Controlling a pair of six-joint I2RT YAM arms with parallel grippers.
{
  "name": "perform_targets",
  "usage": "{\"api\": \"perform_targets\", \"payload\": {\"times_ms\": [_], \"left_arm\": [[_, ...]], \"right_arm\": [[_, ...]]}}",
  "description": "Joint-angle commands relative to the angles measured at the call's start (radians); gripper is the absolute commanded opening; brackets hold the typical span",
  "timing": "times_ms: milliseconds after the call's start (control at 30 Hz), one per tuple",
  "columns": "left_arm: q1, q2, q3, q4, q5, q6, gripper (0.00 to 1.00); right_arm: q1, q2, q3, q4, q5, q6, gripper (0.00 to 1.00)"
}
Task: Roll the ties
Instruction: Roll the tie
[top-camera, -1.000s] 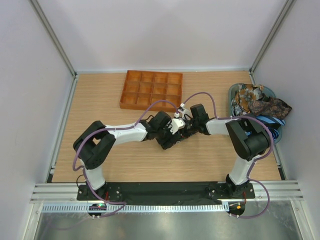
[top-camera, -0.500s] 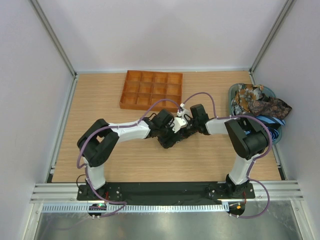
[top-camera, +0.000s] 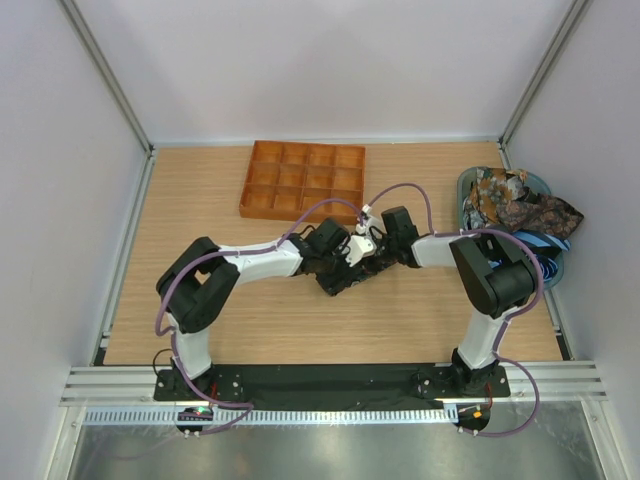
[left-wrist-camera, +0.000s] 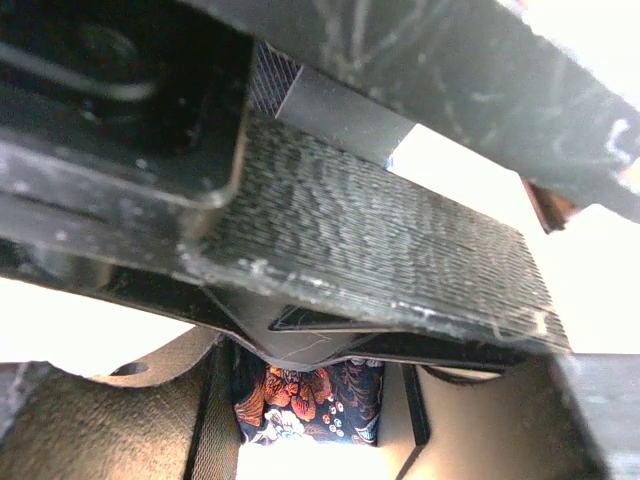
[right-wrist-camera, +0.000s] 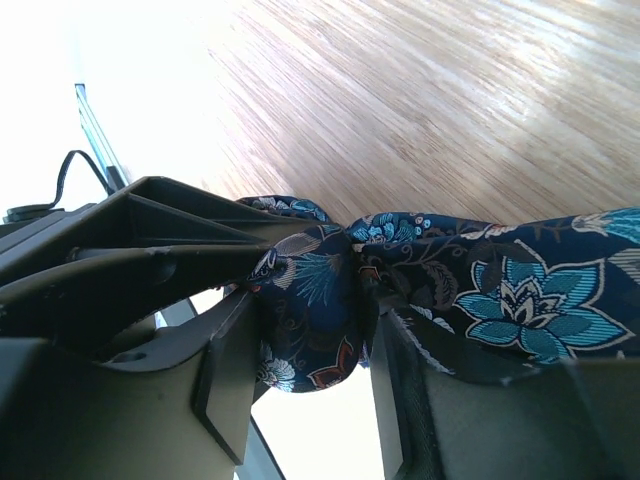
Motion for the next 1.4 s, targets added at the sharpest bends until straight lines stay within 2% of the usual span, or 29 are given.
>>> {"api": "perform_targets", "payload": {"times_ms": [0, 167, 367, 533, 733, 967, 1367], "left_arm": [[-0.01, 0.03, -0.036, -0.074, -0.036, -0.056, 0.35], [-0.01, 0.047, -0.035, -0.092, -0.047, -0.061, 0.3], [-0.012, 0.069, -0.024, -0.112, -0.061, -0.068, 0.28], [-0.01, 0.081, -0.009, -0.129, -0.065, -0.073, 0.27], [-0.01, 0.073, -0.006, -0.135, -0.068, -0.079, 0.28], [-0.012, 0.075, -0.001, -0.137, -0.067, -0.088, 0.28], [-0.012, 0.073, 0.007, -0.15, -0.077, -0.09, 0.28]], "right_arm": [[0.017, -0.03, 0.008, -0.056, 0.065, -0.005, 0.52], [-0.013, -0.085, 0.018, -0.034, 0.036, 0.05, 0.53], [-0.076, -0.163, 0.008, -0.05, 0.072, 0.086, 0.55], [-0.13, -0.232, -0.01, -0.073, 0.178, 0.092, 0.53], [-0.144, -0.274, 0.033, -0.201, 0.426, 0.067, 0.44], [-0.144, -0.24, 0.077, -0.277, 0.559, 0.053, 0.43], [-0.139, -0.116, 0.177, -0.303, 0.615, 0.046, 0.45]]}}
